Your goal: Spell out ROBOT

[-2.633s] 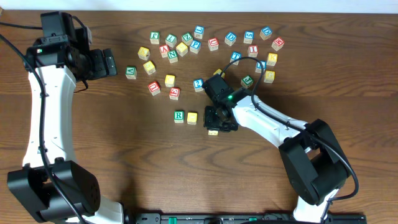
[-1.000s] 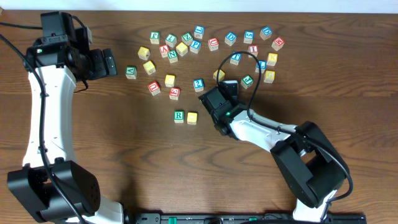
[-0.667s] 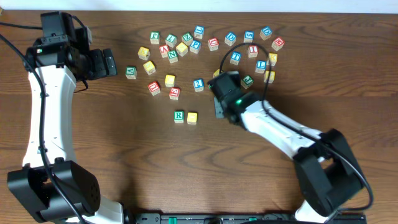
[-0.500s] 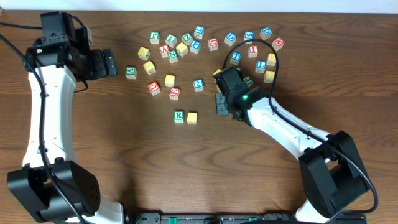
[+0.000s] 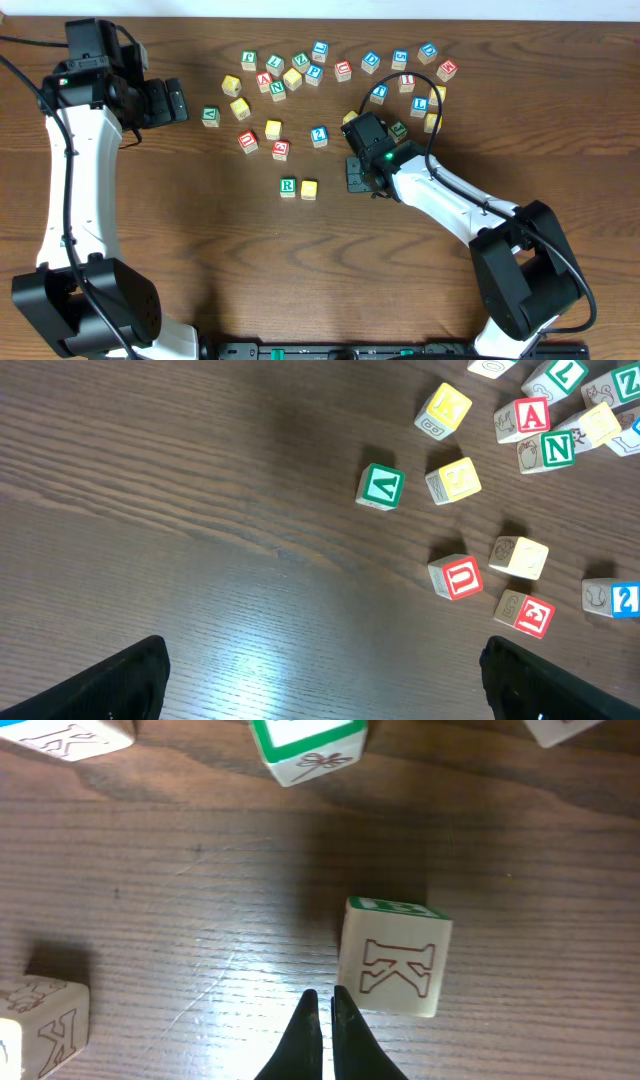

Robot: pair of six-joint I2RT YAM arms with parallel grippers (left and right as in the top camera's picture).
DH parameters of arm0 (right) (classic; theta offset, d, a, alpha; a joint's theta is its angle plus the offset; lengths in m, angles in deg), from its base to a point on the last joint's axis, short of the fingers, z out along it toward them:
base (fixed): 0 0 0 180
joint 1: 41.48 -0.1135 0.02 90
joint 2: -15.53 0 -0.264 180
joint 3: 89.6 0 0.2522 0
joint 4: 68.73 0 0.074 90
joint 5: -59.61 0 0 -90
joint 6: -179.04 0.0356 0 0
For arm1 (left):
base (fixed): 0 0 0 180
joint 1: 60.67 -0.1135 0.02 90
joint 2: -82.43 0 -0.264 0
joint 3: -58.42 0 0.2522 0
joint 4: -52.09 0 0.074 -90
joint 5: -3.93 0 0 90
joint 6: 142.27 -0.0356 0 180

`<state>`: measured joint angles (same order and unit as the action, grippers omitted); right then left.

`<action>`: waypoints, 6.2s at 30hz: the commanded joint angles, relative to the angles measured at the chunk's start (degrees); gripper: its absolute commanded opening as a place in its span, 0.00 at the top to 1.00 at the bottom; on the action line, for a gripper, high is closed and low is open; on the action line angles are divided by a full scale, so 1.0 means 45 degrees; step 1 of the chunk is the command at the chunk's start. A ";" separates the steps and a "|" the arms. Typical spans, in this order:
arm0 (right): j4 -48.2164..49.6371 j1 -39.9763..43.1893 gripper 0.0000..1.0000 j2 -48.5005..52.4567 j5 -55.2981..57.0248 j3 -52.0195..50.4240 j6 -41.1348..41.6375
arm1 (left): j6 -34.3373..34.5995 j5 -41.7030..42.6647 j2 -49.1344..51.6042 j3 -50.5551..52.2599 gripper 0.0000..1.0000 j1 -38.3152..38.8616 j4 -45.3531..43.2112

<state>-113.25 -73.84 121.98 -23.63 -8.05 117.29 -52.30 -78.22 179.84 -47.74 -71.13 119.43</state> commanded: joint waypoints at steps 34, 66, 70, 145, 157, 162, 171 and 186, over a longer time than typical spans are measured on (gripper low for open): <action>-0.0549 0.0656 0.99 -0.1127 0.0947 0.0015 0.1583 | -0.0044 0.0117 -0.0189 -0.0272 0.02 -0.0029 0.0029; -0.1069 0.0767 0.99 0.0136 0.0704 -0.0019 0.2098 | -0.0039 0.0117 -0.0189 -0.0272 0.02 -0.0029 0.0029; -0.1443 0.0763 0.99 0.0165 0.0704 -0.0024 0.2152 | -0.0039 0.0117 -0.0189 -0.0272 0.02 -0.0029 0.0029; -0.1171 0.1020 0.99 -0.0835 -0.0636 0.0204 0.2084 | -0.0039 0.0117 -0.0189 -0.0272 0.02 -0.0029 0.0029; 0.1792 0.1583 0.99 0.0078 -0.2963 0.0223 0.0466 | -0.0039 0.0117 -0.0189 -0.0267 0.02 -0.0029 0.0029; 0.1880 0.1773 0.99 0.0588 -0.2127 0.0223 0.1054 | -0.0039 0.0117 -0.0189 -0.0267 0.02 -0.0029 0.0029; 0.2327 0.2657 0.99 0.0588 -0.2225 0.0223 0.1035 | -0.0039 0.0117 -0.0189 -0.0272 0.02 -0.0029 0.0029; 0.2137 0.2482 0.99 0.1161 -0.3395 0.0131 -0.0019 | -0.0039 0.0117 -0.0189 -0.0272 0.02 -0.0029 0.0029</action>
<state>-104.29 -61.90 125.77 -35.43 -7.55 120.90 -52.30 -78.22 179.84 -47.74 -71.13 119.46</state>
